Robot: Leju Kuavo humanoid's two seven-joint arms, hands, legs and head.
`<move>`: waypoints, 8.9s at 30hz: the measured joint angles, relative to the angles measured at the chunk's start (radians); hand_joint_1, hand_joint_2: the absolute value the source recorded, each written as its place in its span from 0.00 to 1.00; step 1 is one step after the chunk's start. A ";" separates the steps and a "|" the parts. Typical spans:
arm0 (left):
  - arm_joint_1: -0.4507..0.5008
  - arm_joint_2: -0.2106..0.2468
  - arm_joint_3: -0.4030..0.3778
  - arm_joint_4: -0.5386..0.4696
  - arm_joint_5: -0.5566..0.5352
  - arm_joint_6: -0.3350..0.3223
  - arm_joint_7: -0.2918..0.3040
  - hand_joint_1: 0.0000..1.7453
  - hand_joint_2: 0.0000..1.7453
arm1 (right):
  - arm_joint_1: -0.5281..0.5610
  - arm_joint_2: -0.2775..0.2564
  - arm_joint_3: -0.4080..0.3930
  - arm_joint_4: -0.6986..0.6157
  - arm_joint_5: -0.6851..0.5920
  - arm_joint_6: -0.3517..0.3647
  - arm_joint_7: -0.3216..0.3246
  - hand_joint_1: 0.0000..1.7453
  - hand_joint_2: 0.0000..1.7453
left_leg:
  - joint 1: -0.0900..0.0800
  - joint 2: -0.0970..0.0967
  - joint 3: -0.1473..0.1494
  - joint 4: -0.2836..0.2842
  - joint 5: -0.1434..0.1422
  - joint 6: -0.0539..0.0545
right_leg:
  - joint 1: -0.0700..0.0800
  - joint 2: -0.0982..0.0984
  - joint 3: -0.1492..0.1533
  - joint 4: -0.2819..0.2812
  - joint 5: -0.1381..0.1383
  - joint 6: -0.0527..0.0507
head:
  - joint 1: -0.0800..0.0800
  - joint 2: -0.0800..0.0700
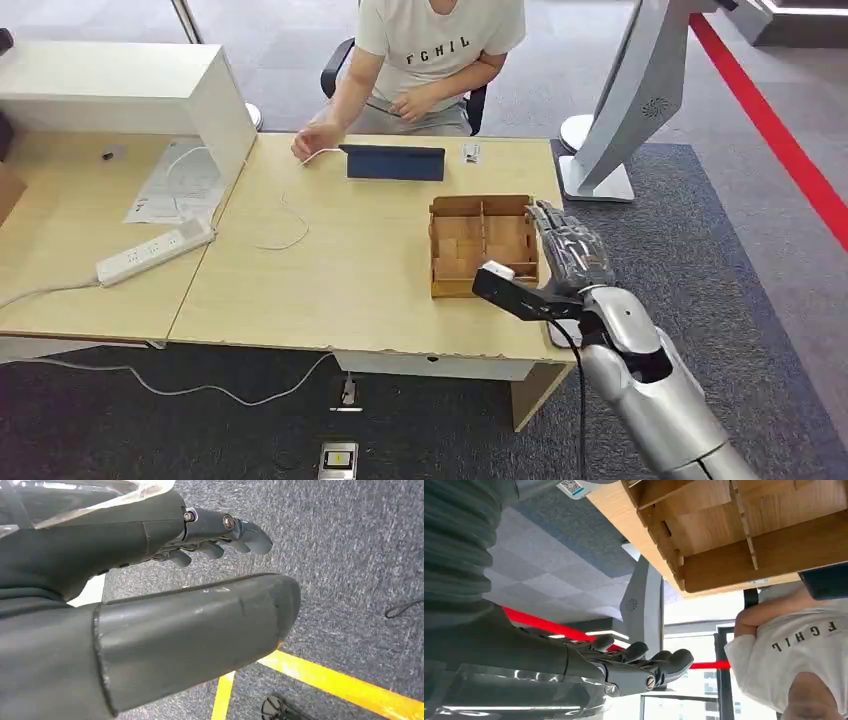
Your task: Pass the card to the sensor for recognition and then transmit it.
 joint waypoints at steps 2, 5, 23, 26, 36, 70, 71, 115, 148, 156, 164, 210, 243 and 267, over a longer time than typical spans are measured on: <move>0.000 0.000 0.000 0.000 -0.003 -0.012 0.000 0.00 0.00 | -0.003 0.014 0.003 0.025 0.017 -0.016 -0.013 0.00 1.00 | 0.000 0.000 0.000 0.000 0.000 0.000 | 0.000 0.000 0.000 0.000 0.000 0.000 | 0.000 0.000; 0.000 0.000 0.000 0.000 -0.007 -0.019 -0.005 0.00 0.00 | -0.005 0.031 0.009 0.073 0.028 -0.057 -0.033 0.00 1.00 | 0.000 0.000 0.000 0.000 0.000 0.000 | 0.000 0.000 0.000 0.000 0.000 0.000 | 0.000 0.000; 0.000 0.000 0.000 0.000 -0.019 -0.008 -0.011 0.00 0.00 | -0.102 0.159 0.036 0.450 0.034 -0.205 -0.104 0.00 1.00 | 0.000 0.000 -0.001 0.000 0.000 0.000 | 0.000 0.000 -0.001 0.000 0.000 0.000 | 0.000 0.000; 0.001 0.000 0.000 0.000 -0.019 -0.008 -0.011 0.00 0.00 | -0.120 0.167 0.041 0.494 0.038 -0.216 -0.106 0.00 1.00 | 0.000 0.000 0.000 0.000 0.000 0.000 | 0.000 0.000 -0.001 0.000 0.000 0.000 | 0.000 0.000; 0.002 0.000 0.002 0.000 -0.018 0.006 -0.003 0.00 0.00 | -0.162 0.174 0.064 0.640 0.068 -0.260 -0.112 0.00 1.00 | 0.000 0.000 -0.001 0.000 0.000 0.000 | 0.000 0.000 -0.001 0.000 0.000 0.000 | 0.000 0.000; 0.004 -0.002 0.002 0.000 -0.008 0.039 0.019 0.00 0.00 | -0.177 0.178 0.092 0.713 0.080 -0.259 -0.146 0.00 1.00 | 0.000 0.000 -0.001 0.000 0.000 0.000 | 0.000 0.000 -0.001 0.000 0.000 0.000 | 0.000 0.000; 0.004 -0.002 0.002 0.000 -0.010 0.039 0.019 0.00 0.00 | -0.175 0.178 0.092 0.713 0.080 -0.259 -0.146 0.00 1.00 | 0.000 0.000 -0.001 0.000 0.000 0.000 | 0.000 0.000 -0.001 0.000 0.000 0.000 | 0.000 0.000; 0.004 -0.002 0.002 0.000 -0.026 0.027 0.010 0.00 0.00 | -0.152 0.178 0.095 0.729 0.116 -0.281 -0.136 1.00 1.00 | 0.000 0.000 0.000 0.000 0.000 0.000 | 0.000 0.000 -0.001 0.000 0.000 0.000 | 0.000 0.000; 0.007 0.002 0.002 0.000 -0.060 -0.004 0.004 0.00 0.00 | -0.148 0.158 0.093 0.652 0.099 -0.343 -0.176 1.00 1.00 | 0.000 0.001 0.000 0.000 0.000 0.000 | 0.000 0.000 -0.001 0.000 0.000 0.000 | 0.000 0.000; 0.007 0.000 0.002 0.000 -0.052 0.012 0.011 0.00 0.00 | -0.165 0.159 0.092 0.605 0.090 -0.348 -0.199 1.00 1.00 | 0.000 0.001 0.000 0.000 0.000 0.000 | 0.000 0.000 -0.001 0.000 0.000 0.000 | 0.000 0.000; 0.007 -0.005 0.002 0.000 -0.053 0.017 0.014 0.00 0.00 | -0.166 0.163 0.091 0.604 0.063 -0.387 -0.211 1.00 1.00 | 0.000 0.001 0.000 0.000 0.000 0.000 | 0.000 0.000 -0.001 0.000 0.000 0.000 | 0.000 0.000; 0.011 -0.015 -0.001 0.000 -0.105 -0.035 0.002 0.00 0.00 | -0.588 0.269 0.092 0.865 0.206 -0.335 -0.127 1.00 1.00 | 0.000 0.001 -0.002 0.000 0.001 -0.001 | 0.000 0.001 -0.003 0.001 0.001 -0.001 | 0.000 0.000; 0.016 -0.035 0.002 0.000 -0.053 0.060 0.090 0.00 0.00 | -0.705 0.136 0.083 0.938 0.296 -0.331 -0.155 0.00 0.00 | 0.000 -0.003 -0.004 0.004 0.001 0.000 | 0.000 -0.002 -0.003 -0.001 0.002 0.000 | 0.000 0.000; 0.017 -0.045 0.002 0.001 0.068 0.109 0.031 0.00 0.00 | 0.375 -0.300 -0.637 1.025 -0.618 -0.573 0.222 0.00 0.00 | 0.007 -0.003 0.012 -0.003 -0.016 0.000 | 0.008 -0.003 0.018 -0.012 -0.012 -0.002 | 0.000 0.000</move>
